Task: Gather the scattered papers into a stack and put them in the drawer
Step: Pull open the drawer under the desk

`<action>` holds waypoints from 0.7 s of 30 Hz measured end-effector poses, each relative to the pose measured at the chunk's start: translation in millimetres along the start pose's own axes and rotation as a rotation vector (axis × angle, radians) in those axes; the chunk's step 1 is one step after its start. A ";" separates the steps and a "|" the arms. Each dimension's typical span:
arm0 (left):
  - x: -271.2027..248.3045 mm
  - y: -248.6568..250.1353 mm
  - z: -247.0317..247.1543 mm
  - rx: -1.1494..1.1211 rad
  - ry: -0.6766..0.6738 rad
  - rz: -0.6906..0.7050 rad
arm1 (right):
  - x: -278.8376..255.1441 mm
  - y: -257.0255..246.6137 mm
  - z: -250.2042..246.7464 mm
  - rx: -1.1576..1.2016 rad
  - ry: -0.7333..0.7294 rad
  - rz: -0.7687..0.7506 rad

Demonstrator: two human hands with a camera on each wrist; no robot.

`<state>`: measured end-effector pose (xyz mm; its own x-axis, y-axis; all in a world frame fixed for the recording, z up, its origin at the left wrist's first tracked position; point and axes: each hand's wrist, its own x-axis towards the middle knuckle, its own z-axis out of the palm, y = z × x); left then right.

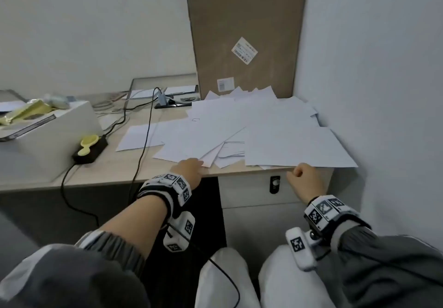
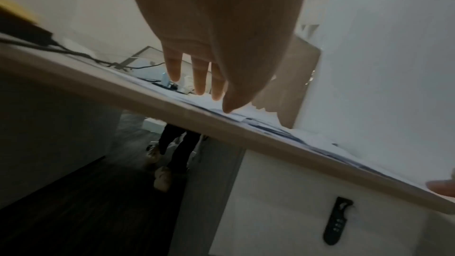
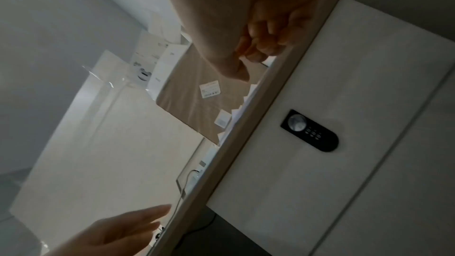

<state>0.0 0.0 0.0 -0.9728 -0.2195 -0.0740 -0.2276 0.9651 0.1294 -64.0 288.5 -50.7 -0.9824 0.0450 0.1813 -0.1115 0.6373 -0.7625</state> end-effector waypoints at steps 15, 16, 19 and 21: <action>-9.3 -40.7 24.0 -0.039 -0.002 0.068 | 26.2 14.0 70.9 -0.207 -0.228 0.244; -9.5 -40.1 24.1 -0.036 -0.002 0.065 | 27.3 14.3 71.4 -0.207 -0.224 0.248; -11.5 -38.5 22.4 -0.037 -0.010 0.071 | 28.1 16.7 69.8 -0.245 -0.232 0.254; -12.4 -37.4 21.3 -0.037 -0.017 0.067 | 26.6 15.1 65.8 -0.281 -0.251 0.249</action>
<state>21.5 -30.3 -25.0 -0.9850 -0.1522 -0.0810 -0.1642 0.9715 0.1707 -101.6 248.7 -98.2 -0.9840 0.0575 -0.1687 0.1436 0.8166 -0.5590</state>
